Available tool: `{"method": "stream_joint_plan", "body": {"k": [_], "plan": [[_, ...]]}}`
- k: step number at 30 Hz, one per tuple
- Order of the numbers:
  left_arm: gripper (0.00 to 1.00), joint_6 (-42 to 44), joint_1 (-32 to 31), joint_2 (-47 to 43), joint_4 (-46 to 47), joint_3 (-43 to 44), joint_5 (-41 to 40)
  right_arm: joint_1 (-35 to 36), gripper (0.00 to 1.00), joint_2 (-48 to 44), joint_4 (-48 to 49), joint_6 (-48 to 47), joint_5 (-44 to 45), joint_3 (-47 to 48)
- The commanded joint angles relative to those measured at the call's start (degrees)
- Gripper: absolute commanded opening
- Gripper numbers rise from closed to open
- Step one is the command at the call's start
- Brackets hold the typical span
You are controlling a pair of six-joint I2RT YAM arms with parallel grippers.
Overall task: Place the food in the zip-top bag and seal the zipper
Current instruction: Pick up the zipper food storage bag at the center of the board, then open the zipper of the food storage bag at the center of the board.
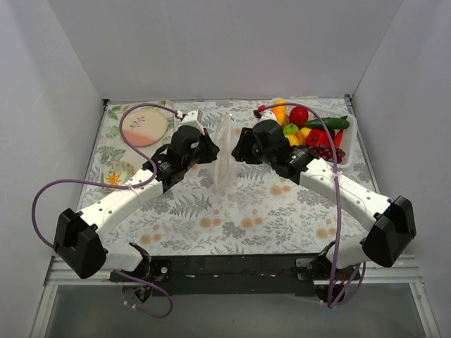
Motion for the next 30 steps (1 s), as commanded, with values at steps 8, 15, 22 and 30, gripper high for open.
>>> {"method": "stream_joint_plan", "body": {"k": [8, 15, 22, 30], "plan": [[0.00, 1.0, -0.1, -1.2, -1.2, 1.6, 0.4, 4.8, 0.52, 5.2, 3.0, 0.3, 4.7, 6.1], [0.00, 1.7, -0.1, -1.9, -2.7, 2.2, -0.8, 4.8, 0.52, 5.5, 3.3, -0.2, 6.1, 5.7], [0.00, 2.0, -0.1, -1.7, -2.9, 2.3, -0.9, 4.9, 0.52, 4.5, 4.0, -0.5, 5.6, 6.3], [0.00, 2.0, -0.1, -1.7, -2.9, 1.7, -1.5, 5.3, 0.52, 2.0, 4.7, -0.4, 8.6, 4.5]]}}
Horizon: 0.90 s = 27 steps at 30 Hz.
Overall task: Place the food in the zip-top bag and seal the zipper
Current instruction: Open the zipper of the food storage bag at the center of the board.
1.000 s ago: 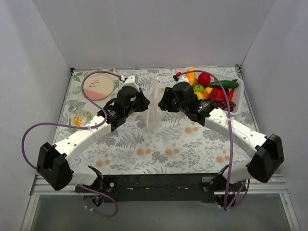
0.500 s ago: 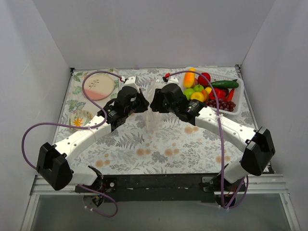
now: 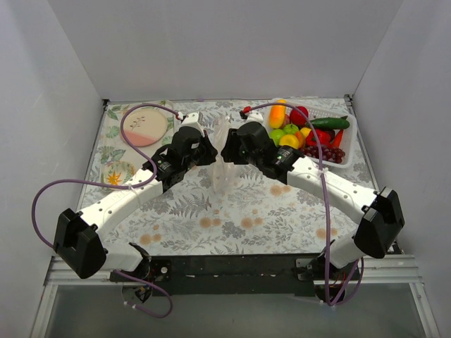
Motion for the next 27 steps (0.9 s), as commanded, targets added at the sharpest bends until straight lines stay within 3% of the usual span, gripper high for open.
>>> {"method": "stream_joint_plan", "body": {"k": [1, 11, 20, 26, 27], "plan": [[0.00, 1.0, -0.1, -1.8, -0.5, 1.7, -1.2, 0.3, 0.52, -4.0, 2.8, -0.1, 3.7, 0.3], [0.00, 1.1, 0.0, -2.2, -0.4, 1.6, -1.2, 0.5, 0.52, -2.6, 2.4, -0.5, 1.8, 2.3], [0.00, 1.4, 0.0, -2.9, -0.6, 1.3, -2.3, 0.6, 0.50, 5.5, -1.5, -2.0, 1.4, 8.6], [0.00, 4.0, 1.2, -5.0, -2.5, 3.0, -7.7, -1.6, 0.28, 3.6, -4.3, -3.7, 4.3, 7.0], [0.00, 4.6, 1.5, -5.5, -2.7, 3.4, -9.0, -2.1, 0.15, 3.6, -5.3, -4.3, 4.4, 6.9]]}}
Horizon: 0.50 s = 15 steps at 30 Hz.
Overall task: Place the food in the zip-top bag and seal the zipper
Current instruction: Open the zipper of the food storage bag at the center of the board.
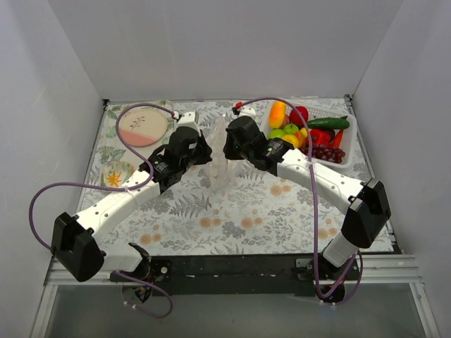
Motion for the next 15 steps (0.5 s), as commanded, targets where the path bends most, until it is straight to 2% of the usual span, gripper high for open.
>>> {"method": "stream_joint_plan", "body": {"k": [1, 2, 5, 7, 9, 14, 15], "plan": [[0.00, 4.2, 1.3, -4.4, -1.6, 4.4, -6.6, -2.8, 0.10, -2.6, -3.0, -2.7, 2.7, 0.3], [0.00, 4.6, 1.3, -4.3, -2.8, 5.1, -7.9, -2.9, 0.05, -2.5, -5.5, -3.3, 3.8, 0.7], [0.00, 7.4, 1.6, -3.1, -5.9, 7.2, -15.2, -3.3, 0.02, -2.5, -9.2, -5.9, 10.4, 0.0], [0.00, 8.6, 2.3, -2.1, -6.7, 7.3, -18.6, -4.0, 0.02, -2.7, -10.5, -6.5, 11.3, -1.4], [0.00, 9.0, 2.8, -1.6, -7.2, 7.3, -17.8, -4.2, 0.02, -3.5, -7.8, -6.7, 9.3, -4.4], [0.00, 5.5, 2.8, 1.8, -5.3, 5.4, -7.8, -4.1, 0.06, -2.2, -4.3, -6.6, -0.3, -6.9], [0.00, 4.2, 2.8, 2.3, -5.0, 4.8, -6.7, -4.1, 0.09, -2.0, -3.6, -6.8, -2.5, -7.5]]}}
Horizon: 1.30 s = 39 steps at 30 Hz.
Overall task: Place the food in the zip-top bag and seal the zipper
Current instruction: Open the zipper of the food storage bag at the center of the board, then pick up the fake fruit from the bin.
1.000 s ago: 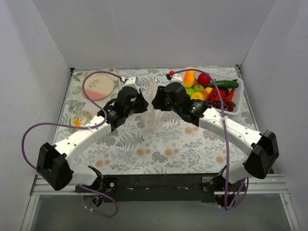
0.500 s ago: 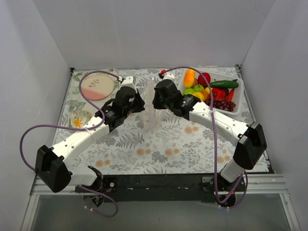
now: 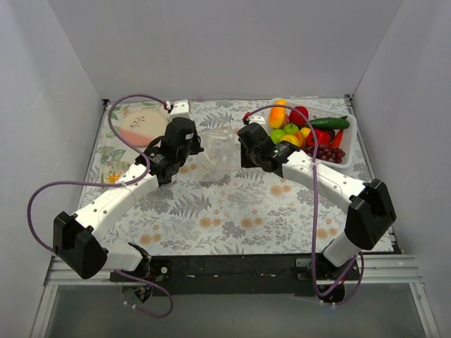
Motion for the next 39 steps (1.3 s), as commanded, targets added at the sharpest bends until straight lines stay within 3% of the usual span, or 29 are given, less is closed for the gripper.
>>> {"method": "stream_joint_plan", "body": {"k": [1, 4, 5, 8, 11, 14, 19, 25, 32, 39], "plan": [[0.00, -2.6, 0.3, 2.5, 0.8, -1.4, 5.7, 0.1, 0.10, -0.1, 4.5, -1.7, -7.0, -1.2], [0.00, -4.1, 0.2, 3.5, 1.6, -0.7, 8.4, 0.1, 0.23, -1.7, 7.6, -3.1, -11.0, -2.4], [0.00, -4.1, 0.1, 3.8, 1.7, -0.3, 9.2, 0.1, 0.34, -2.7, 9.1, -3.5, -11.8, -2.3], [0.00, -4.5, -0.4, 5.2, 1.6, 1.4, 8.8, 0.0, 0.47, -4.3, 7.4, -5.0, -12.1, -0.1], [0.00, -5.4, -0.6, 7.2, 1.7, 1.9, 10.1, -0.2, 0.66, -8.1, 4.1, -6.2, -6.7, 1.5], [0.00, -6.7, -0.6, 9.1, 3.0, 0.8, 10.1, -2.7, 0.74, -13.4, 4.3, -6.8, -3.3, -1.3], [0.00, -9.1, -0.6, 10.5, 6.6, -0.9, 11.5, -14.5, 0.76, -15.1, 3.3, -6.9, -4.4, -5.4], [0.00, -11.6, -0.6, 12.7, 7.9, 1.2, 13.6, -23.7, 0.80, -8.2, 4.7, -8.7, -3.4, -6.2], [0.00, -12.4, -0.6, 14.0, 5.2, 4.8, 13.0, -27.5, 0.88, 1.4, 5.9, -10.2, -3.2, -2.9], [0.00, -12.5, -0.6, 13.2, 5.1, 5.2, 13.4, -28.2, 0.89, 6.9, 7.3, -10.5, -3.5, -1.6]]}}
